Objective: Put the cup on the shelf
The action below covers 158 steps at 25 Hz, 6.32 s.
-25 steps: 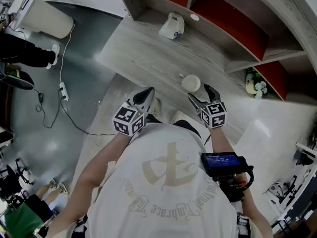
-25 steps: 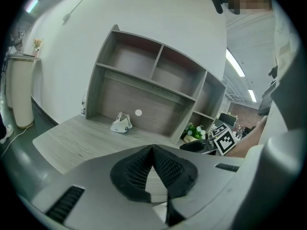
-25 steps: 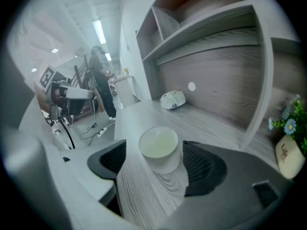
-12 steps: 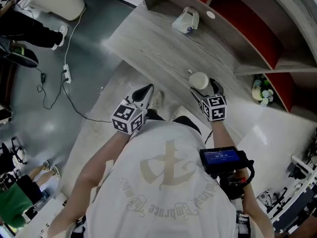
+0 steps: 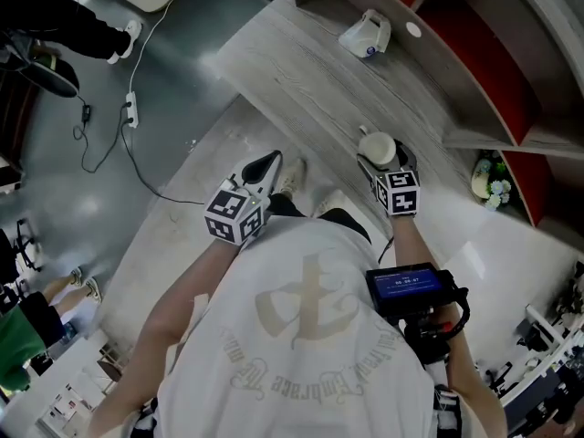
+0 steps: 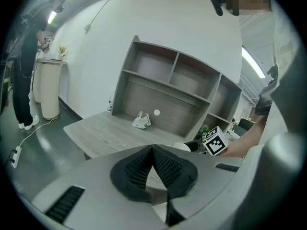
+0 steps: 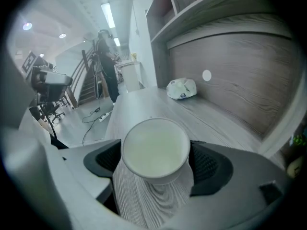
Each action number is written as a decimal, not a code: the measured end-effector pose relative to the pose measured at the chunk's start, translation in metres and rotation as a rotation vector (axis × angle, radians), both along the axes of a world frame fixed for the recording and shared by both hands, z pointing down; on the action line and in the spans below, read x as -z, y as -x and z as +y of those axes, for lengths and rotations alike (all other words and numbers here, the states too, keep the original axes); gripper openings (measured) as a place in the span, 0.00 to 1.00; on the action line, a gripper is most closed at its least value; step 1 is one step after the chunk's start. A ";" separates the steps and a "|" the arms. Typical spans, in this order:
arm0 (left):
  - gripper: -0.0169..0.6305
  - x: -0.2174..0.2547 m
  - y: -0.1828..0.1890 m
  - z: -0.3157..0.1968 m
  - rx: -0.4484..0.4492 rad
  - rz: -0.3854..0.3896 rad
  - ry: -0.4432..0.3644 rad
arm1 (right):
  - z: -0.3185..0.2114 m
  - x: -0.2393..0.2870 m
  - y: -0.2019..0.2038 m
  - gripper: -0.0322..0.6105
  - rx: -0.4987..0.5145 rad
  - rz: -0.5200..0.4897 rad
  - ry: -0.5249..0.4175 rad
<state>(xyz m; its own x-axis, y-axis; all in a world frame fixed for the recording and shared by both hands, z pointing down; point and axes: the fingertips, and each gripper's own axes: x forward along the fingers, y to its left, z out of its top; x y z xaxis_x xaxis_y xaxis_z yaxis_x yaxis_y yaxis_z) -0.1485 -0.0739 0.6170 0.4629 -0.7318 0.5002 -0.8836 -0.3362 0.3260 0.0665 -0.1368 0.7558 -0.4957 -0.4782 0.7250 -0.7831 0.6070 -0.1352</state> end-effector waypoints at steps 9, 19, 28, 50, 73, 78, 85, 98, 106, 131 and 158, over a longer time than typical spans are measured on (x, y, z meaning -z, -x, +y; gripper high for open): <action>0.03 0.005 0.004 0.003 0.017 -0.006 -0.004 | 0.001 -0.007 -0.001 0.74 0.002 0.024 0.013; 0.03 0.011 0.003 0.002 0.020 -0.005 -0.011 | 0.000 -0.008 0.002 0.74 0.015 0.021 0.020; 0.03 0.010 0.002 -0.002 0.005 -0.007 -0.013 | 0.000 -0.003 0.001 0.73 0.011 0.010 0.006; 0.03 0.022 -0.060 0.002 -0.079 0.007 -0.050 | 0.020 0.063 -0.038 0.73 -0.020 -0.109 -0.051; 0.03 0.037 -0.149 0.006 -0.254 -0.002 -0.102 | 0.056 0.123 -0.120 0.73 -0.141 -0.198 -0.164; 0.03 0.034 -0.158 -0.003 -0.291 0.014 -0.094 | 0.054 0.137 -0.125 0.73 -0.161 -0.212 -0.175; 0.03 0.037 -0.166 -0.028 -0.379 0.041 -0.103 | 0.040 0.159 -0.115 0.73 -0.187 -0.231 -0.203; 0.03 0.039 -0.123 -0.070 -0.432 0.082 -0.104 | 0.002 0.201 -0.071 0.72 -0.179 -0.238 -0.274; 0.03 0.039 -0.100 -0.091 -0.483 0.105 -0.097 | -0.029 0.225 -0.064 0.72 -0.213 -0.243 -0.311; 0.03 0.051 -0.065 -0.139 -0.635 0.139 -0.129 | -0.101 0.359 -0.037 0.71 -0.195 -0.237 -0.536; 0.03 0.050 -0.052 -0.167 -0.616 0.148 -0.134 | -0.200 0.375 -0.101 0.71 -0.587 -0.199 -0.614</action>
